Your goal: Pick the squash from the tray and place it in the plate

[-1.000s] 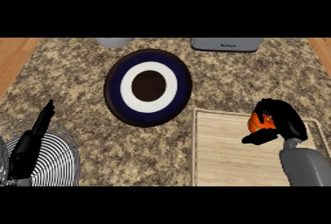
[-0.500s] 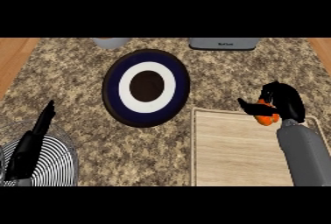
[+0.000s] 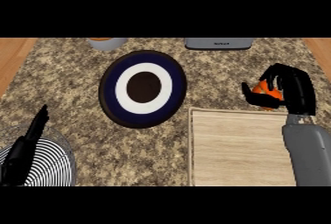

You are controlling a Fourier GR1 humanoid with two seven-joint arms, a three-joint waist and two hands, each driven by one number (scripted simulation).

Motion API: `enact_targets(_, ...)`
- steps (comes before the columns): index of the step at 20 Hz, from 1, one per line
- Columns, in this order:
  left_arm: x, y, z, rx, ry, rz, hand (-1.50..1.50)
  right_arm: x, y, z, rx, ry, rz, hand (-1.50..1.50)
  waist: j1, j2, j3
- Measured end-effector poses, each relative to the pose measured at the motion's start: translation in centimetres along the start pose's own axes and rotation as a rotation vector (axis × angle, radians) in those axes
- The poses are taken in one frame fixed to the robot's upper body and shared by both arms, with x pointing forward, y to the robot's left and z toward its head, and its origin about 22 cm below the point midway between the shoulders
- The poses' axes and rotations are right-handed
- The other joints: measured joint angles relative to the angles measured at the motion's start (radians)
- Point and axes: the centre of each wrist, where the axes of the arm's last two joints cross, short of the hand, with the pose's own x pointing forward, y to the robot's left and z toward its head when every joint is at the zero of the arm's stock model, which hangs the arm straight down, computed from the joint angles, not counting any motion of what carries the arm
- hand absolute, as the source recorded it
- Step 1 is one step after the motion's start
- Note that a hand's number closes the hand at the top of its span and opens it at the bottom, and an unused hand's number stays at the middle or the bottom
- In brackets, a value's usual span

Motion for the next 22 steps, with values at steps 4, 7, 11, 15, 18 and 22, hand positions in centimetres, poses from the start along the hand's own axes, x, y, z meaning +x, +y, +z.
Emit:
enact_targets(4, 0.2, -0.2, 0.1, 0.001, 0.006, 0.001, 0.00, 3.9, -1.3, 0.2, 0.006, -0.102, -0.088, 1.50, -0.001, 0.001, 0.000)
enact_targets(7, 0.2, -0.4, -0.2, 0.000, 0.005, 0.006, 0.00, 6.9, -1.4, 0.3, 0.023, -0.157, -0.130, 1.50, 0.002, 0.003, 0.000)
enact_targets(11, 0.9, -0.6, 0.5, -0.007, -0.004, 0.005, 0.00, 11.7, -1.1, -0.7, 0.045, -0.192, -0.177, 1.50, 0.010, 0.004, 0.000)
enact_targets(15, 0.5, -0.3, 0.3, -0.016, -0.007, 0.006, 0.00, 15.9, 0.6, -2.1, 0.073, -0.192, -0.218, 1.50, 0.017, 0.007, 0.000)
enact_targets(18, 0.5, -0.6, 0.0, -0.017, -0.013, 0.008, 0.00, 18.5, 1.8, -3.0, 0.111, -0.178, -0.237, 1.50, 0.019, 0.008, 0.000)
enact_targets(22, 0.7, -0.7, -0.7, -0.023, -0.014, 0.012, 0.00, 21.3, 4.4, -4.3, 0.176, -0.156, -0.234, 1.50, 0.027, 0.010, 0.000)
